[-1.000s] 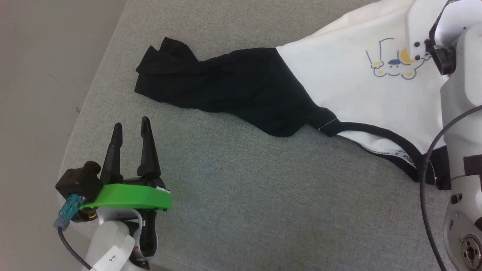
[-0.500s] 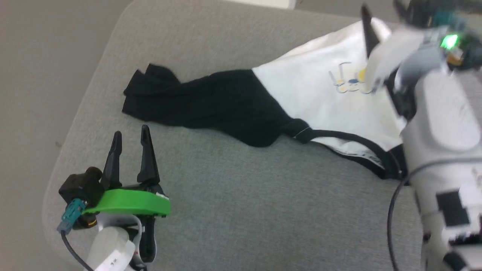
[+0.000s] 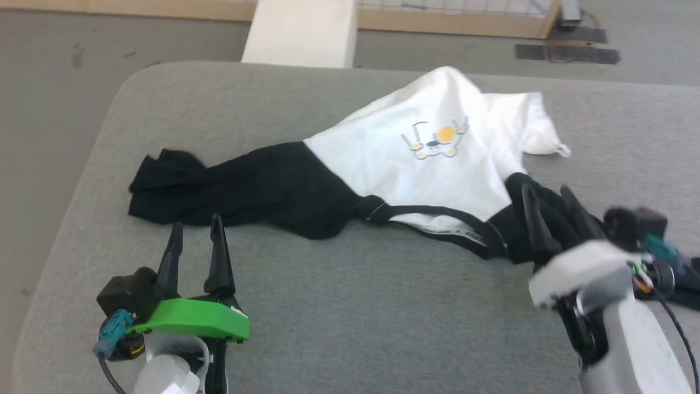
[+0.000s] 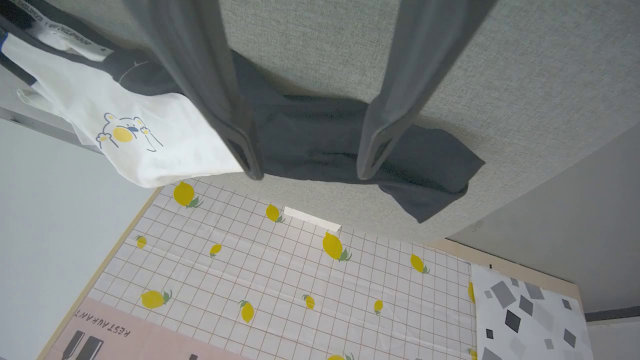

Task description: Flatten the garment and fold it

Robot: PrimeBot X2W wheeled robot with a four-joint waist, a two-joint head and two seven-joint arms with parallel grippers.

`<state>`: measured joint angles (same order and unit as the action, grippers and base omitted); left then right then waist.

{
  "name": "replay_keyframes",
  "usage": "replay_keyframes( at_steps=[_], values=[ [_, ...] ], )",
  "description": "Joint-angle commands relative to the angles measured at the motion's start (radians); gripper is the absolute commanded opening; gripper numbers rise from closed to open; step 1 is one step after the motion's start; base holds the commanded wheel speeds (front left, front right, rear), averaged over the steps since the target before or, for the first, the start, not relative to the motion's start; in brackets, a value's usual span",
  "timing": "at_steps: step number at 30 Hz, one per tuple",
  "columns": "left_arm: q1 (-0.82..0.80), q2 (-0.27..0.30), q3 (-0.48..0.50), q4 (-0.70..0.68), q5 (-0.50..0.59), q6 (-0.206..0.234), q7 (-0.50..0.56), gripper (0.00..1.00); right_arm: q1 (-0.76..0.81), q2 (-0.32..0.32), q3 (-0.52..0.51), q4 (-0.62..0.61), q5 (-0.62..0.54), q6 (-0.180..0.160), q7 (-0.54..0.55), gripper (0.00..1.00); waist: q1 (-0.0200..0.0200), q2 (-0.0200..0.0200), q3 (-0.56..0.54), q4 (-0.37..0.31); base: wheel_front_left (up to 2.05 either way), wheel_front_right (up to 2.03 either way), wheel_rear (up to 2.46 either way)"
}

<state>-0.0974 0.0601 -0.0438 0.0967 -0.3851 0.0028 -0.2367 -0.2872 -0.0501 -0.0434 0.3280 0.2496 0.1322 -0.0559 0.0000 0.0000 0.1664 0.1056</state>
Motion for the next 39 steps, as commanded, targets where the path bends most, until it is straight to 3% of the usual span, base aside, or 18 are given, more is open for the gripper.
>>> replay_keyframes(
  at_steps=[1, 5, 10, 16, 19, 26, 32, 33, 34, 35, 36, 39],
  values=[
    [0.017, 0.005, -0.003, -0.001, 0.013, 0.004, 0.007, 1.0, 0.041, 0.0, -0.005, -0.04, 0.017, -0.002, 0.005, 1.0, 0.0, 0.0, -0.03, -0.052, 0.0, 0.0, 0.0],
    [0.011, 0.009, -0.023, 0.015, 0.012, -0.004, 0.037, 1.0, 0.138, 0.0, -0.026, -0.128, 0.049, -0.002, 0.029, 1.0, 0.0, 0.0, -0.031, -0.076, 0.0, 0.0, 0.0],
    [-0.061, 0.054, -0.103, 0.075, 0.054, -0.036, 0.195, 1.0, 0.199, 0.0, -0.049, -0.203, 0.061, -0.002, 0.057, 1.0, 0.0, 0.0, -0.025, -0.095, 0.0, 0.0, 0.0],
    [-0.213, 0.112, -0.224, 0.191, 0.073, -0.088, 0.597, 1.0, 0.208, 0.0, -0.064, -0.246, 0.07, -0.002, 0.071, 1.0, 0.0, 0.0, -0.01, -0.113, 0.0, 0.0, 0.0],
    [-0.279, 0.134, -0.27, 0.217, 0.089, -0.101, 0.724, 1.0, 0.196, 0.0, -0.067, -0.255, 0.072, -0.002, 0.07, 1.0, 0.0, 0.0, 0.013, -0.125, 0.0, 0.0, 0.0],
    [-0.353, 0.162, -0.295, 0.287, 0.105, -0.107, 0.787, 1.0, 0.18, 0.0, -0.07, -0.259, 0.079, -0.002, 0.066, 1.0, 0.0, 0.0, 0.063, -0.15, 0.0, 0.0, 0.0],
    [-0.356, 0.153, -0.288, 0.326, 0.081, -0.109, 0.743, 1.0, 0.182, 0.0, -0.082, -0.256, 0.084, -0.002, 0.062, 1.0, 0.0, 0.0, 0.087, -0.152, 0.0, 0.0, 0.0],
    [-0.355, 0.151, -0.291, 0.333, 0.079, -0.11, 0.733, 0.92, 0.183, 0.0, -0.083, -0.256, 0.084, -0.002, 0.064, 1.0, 0.0, 0.0, 0.09, -0.15, 0.0, 0.0, 0.0],
    [-0.356, 0.149, -0.292, 0.338, 0.077, -0.111, 0.725, 0.47, 0.182, 0.0, -0.084, -0.256, 0.084, -0.002, 0.064, 1.0, 0.0, 0.0, 0.094, -0.147, 0.0, 0.0, 0.0],
    [-0.357, 0.145, -0.291, 0.343, 0.073, -0.111, 0.711, 0.18, 0.18, 0.0, -0.085, -0.257, 0.084, -0.002, 0.064, 1.0, 0.0, 0.0, 0.096, -0.145, 0.0, 0.0, 0.0],
    [-0.357, 0.142, -0.289, 0.352, 0.069, -0.111, 0.706, 0.0, 0.178, 0.0, -0.085, -0.257, 0.082, -0.002, 0.064, 1.0, 0.0, 0.0, 0.098, -0.142, 0.0, 0.0, 0.0],
    [-0.355, 0.132, -0.274, 0.365, 0.048, -0.106, 0.679, 0.0, 0.173, 0.0, -0.065, -0.264, 0.058, -0.002, 0.074, 1.0, 0.0, 0.0, 0.098, -0.136, 0.0, 0.0, 0.0]
  ],
)
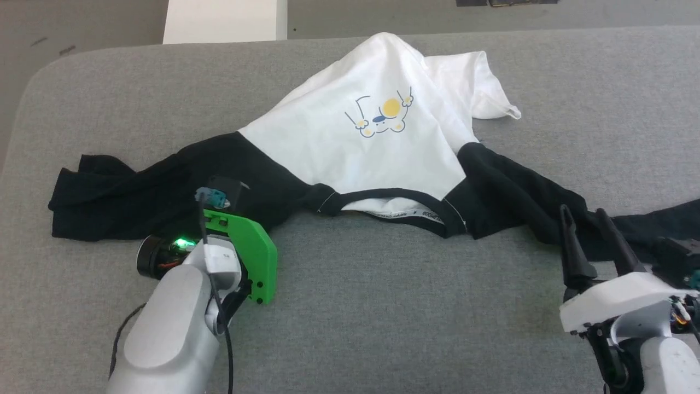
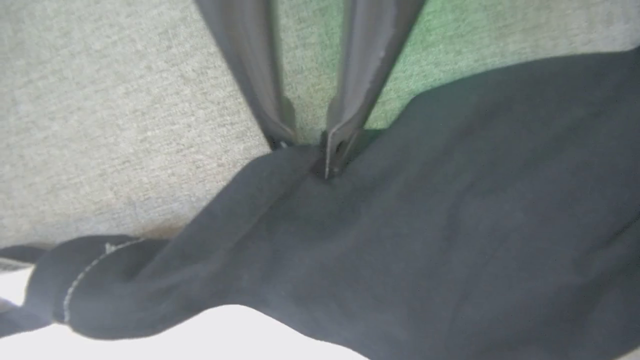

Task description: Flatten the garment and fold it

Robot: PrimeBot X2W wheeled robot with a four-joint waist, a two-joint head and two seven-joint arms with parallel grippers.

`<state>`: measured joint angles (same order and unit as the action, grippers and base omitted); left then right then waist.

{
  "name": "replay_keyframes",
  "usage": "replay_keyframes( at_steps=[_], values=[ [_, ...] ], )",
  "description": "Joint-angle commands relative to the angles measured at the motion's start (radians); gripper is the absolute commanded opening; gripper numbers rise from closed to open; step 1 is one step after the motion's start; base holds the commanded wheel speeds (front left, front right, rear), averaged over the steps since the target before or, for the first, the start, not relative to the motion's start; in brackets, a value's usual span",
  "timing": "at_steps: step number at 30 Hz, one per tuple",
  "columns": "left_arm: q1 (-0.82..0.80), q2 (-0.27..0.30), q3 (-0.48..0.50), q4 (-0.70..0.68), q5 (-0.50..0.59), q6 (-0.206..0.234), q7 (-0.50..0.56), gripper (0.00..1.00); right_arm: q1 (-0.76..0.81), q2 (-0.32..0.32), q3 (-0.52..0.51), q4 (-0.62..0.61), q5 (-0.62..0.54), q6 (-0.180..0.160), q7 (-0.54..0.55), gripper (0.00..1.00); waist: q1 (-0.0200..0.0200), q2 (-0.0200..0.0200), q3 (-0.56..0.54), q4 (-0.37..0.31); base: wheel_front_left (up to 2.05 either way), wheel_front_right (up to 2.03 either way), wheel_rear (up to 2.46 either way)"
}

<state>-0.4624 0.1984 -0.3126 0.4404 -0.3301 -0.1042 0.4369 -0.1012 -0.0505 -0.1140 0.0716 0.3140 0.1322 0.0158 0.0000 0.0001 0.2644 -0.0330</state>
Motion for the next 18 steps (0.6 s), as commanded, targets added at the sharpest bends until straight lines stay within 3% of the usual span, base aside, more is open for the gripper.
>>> replay_keyframes(
  at_steps=[1, 10, 18],
  values=[
    [0.012, -0.006, 0.0, 0.02, -0.011, 0.003, -0.006, 0.0, -0.012, 0.0, 0.018, -0.012, -0.027, -0.002, 0.012, 1.0, 0.0, -0.0001, 0.0, 0.005, 0.0, 0.0, 0.0],
    [0.092, -0.026, 0.101, -0.091, -0.086, 0.06, -0.16, 0.0, 0.025, 0.0, 0.192, -0.091, -0.184, -0.002, 0.232, 1.0, 0.0, -0.0001, 0.001, 0.021, 0.0, 0.0, 0.0],
    [0.168, -0.038, 0.13, -0.221, -0.115, 0.09, -0.202, 0.0, -0.026, -0.016, 0.227, -0.073, -0.322, -0.002, 0.443, 1.0, 0.0, -0.0001, 0.027, 0.039, 0.0, 0.0, 0.0]
  ],
)
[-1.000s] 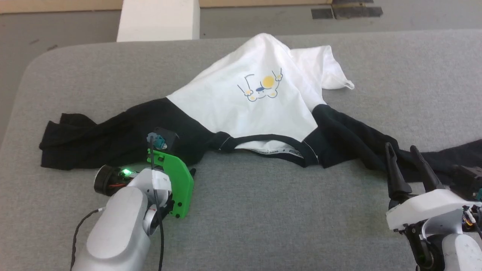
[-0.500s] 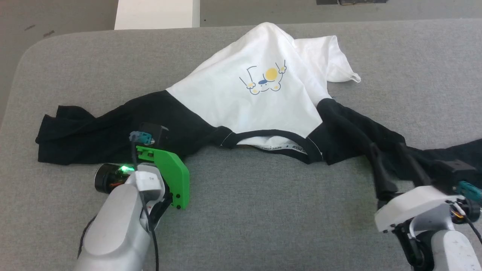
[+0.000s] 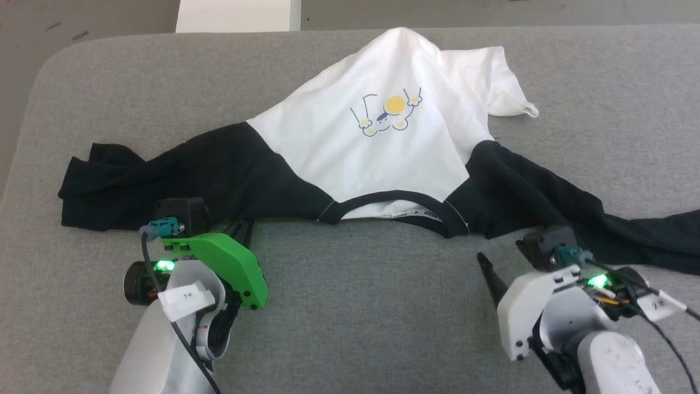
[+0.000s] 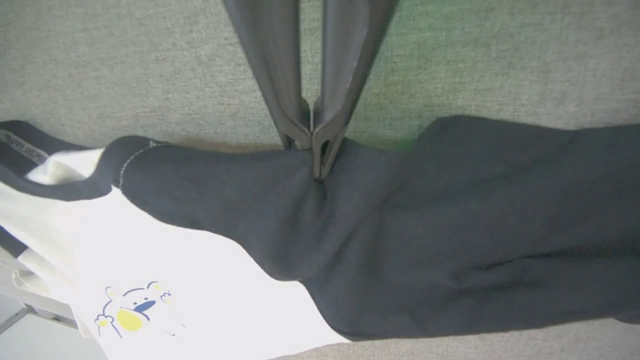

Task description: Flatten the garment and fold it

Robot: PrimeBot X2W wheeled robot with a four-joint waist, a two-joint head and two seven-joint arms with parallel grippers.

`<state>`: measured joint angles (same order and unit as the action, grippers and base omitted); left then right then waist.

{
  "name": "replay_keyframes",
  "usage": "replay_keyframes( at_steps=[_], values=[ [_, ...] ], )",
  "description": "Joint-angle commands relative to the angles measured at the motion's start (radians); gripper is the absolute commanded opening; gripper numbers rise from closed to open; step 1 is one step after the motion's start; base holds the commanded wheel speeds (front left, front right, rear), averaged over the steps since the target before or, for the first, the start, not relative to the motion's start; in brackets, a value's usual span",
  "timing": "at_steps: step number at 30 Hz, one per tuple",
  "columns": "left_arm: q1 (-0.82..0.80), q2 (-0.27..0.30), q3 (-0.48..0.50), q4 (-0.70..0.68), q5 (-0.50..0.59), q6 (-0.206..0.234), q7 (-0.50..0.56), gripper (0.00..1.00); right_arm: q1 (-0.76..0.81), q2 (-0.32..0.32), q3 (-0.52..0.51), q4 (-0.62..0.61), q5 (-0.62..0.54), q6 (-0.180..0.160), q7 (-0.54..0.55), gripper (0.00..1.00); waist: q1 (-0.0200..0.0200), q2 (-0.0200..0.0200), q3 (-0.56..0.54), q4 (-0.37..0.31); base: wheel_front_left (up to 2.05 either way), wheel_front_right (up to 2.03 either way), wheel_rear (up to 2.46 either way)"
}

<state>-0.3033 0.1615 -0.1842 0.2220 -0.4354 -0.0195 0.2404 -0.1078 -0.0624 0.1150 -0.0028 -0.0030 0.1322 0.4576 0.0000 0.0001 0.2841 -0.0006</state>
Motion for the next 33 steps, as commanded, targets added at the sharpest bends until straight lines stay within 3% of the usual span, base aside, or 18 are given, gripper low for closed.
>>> replay_keyframes(
  at_steps=[1, 16, 17, 18, 26, 33],
  values=[
    [0.015, -0.002, 0.0, -0.015, -0.011, 0.007, -0.005, 0.0, -0.033, -0.007, -0.007, 0.009, -0.019, -0.002, 0.02, 1.0, 0.0, -0.0001, 0.012, 0.011, 0.0, 0.0, 0.0],
    [0.017, -0.007, -0.018, -0.071, -0.019, 0.015, -0.003, 0.0, -0.146, -0.049, -0.044, 0.135, -0.076, -0.002, 0.096, 1.0, 0.0, -0.0001, 0.064, 0.052, 0.0, 0.0, 0.0],
    [0.016, -0.007, -0.019, -0.071, -0.02, 0.014, -0.003, 0.0, -0.151, -0.048, -0.047, 0.144, -0.071, -0.002, 0.097, 0.45, 0.0, -0.0001, 0.066, 0.052, 0.0, 0.0, 0.0],
    [0.016, -0.007, -0.019, -0.071, -0.021, 0.014, -0.004, 0.0, -0.155, -0.047, -0.047, 0.148, -0.069, -0.002, 0.093, 0.03, 0.0, -0.0001, 0.067, 0.052, 0.0, 0.0, 0.0],
    [0.024, -0.008, -0.023, -0.064, -0.031, 0.007, -0.026, 0.0, -0.159, -0.05, -0.043, 0.152, -0.014, -0.002, 0.069, 0.0, 0.0, -0.0001, 0.03, 0.04, 0.0, 0.0, 0.0],
    [-0.004, -0.021, 0.016, -0.127, -0.109, -0.032, -0.066, 0.0, -0.179, -0.061, -0.06, 0.045, 0.153, -0.002, 0.083, 0.0, 0.0, -0.0001, -0.054, 0.027, 0.0, 0.0, 0.0]
  ],
)
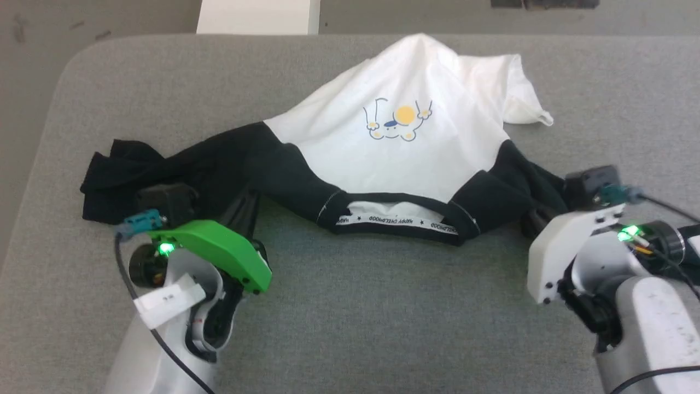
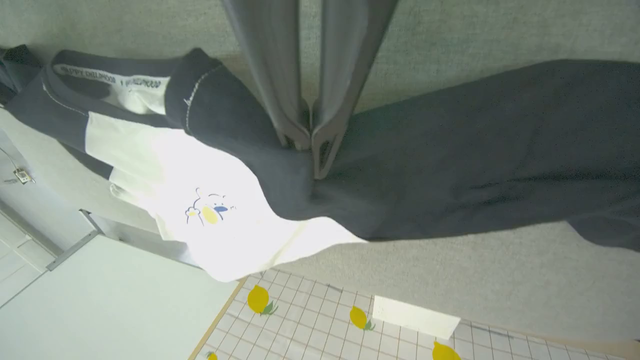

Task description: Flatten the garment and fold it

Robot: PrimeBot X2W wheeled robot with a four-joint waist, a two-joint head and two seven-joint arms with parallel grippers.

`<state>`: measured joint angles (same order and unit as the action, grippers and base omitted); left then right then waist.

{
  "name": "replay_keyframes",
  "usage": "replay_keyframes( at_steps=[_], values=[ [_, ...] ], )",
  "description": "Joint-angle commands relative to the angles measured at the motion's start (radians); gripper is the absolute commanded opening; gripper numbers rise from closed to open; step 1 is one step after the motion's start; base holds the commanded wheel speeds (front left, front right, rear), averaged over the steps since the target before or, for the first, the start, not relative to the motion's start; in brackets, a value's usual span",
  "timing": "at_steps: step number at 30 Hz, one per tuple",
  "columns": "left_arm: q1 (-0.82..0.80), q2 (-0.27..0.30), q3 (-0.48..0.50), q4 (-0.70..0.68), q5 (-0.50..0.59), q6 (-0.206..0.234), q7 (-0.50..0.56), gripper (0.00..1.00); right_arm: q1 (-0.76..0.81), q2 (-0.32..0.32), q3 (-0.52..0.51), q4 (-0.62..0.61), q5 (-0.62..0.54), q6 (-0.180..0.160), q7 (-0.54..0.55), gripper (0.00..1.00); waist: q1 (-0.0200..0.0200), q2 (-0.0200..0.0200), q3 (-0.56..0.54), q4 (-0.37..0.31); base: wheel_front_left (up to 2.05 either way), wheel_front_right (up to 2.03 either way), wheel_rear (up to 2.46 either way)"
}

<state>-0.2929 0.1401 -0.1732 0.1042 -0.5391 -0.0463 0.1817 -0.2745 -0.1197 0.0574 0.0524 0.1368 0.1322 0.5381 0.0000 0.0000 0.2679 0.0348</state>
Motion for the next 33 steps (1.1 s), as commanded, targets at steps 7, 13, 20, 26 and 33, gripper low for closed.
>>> replay_keyframes(
  at_steps=[7, 13, 20, 26, 33],
  values=[
    [-0.166, 0.039, 0.027, -0.102, -0.045, -0.035, 0.032, 0.0, -0.121, -0.105, -0.015, -0.156, 0.254, -0.002, 0.147, 0.0, 0.0, 0.0, -0.14, -0.019, 0.0, 0.0, 0.0],
    [-0.329, 0.077, 0.027, -0.128, -0.049, -0.045, 0.092, 0.0, -0.262, -0.157, -0.05, -0.203, 0.383, -0.002, 0.269, 0.0, 0.0, 0.0, -0.202, -0.035, 0.0, 0.0, 0.0],
    [-0.497, 0.107, 0.039, -0.1, -0.044, -0.045, 0.129, 0.0, -0.432, -0.167, -0.09, -0.187, 0.455, -0.002, 0.351, 0.0, 0.0, 0.0, -0.234, -0.048, 0.0, 0.0, 0.0],
    [-0.605, 0.12, 0.052, -0.059, -0.039, -0.039, 0.134, 0.0, -0.554, -0.158, -0.1, -0.163, 0.47, -0.002, 0.391, 0.0, 0.0, 0.0, -0.239, -0.057, 0.0, 0.0, 0.0],
    [-0.707, 0.144, 0.061, 0.008, -0.03, -0.027, 0.156, 0.0, -0.687, -0.125, -0.087, -0.092, 0.443, -0.002, 0.417, 0.0, 0.0, 0.0, -0.198, -0.071, 0.0, 0.0, 0.0]
  ],
)
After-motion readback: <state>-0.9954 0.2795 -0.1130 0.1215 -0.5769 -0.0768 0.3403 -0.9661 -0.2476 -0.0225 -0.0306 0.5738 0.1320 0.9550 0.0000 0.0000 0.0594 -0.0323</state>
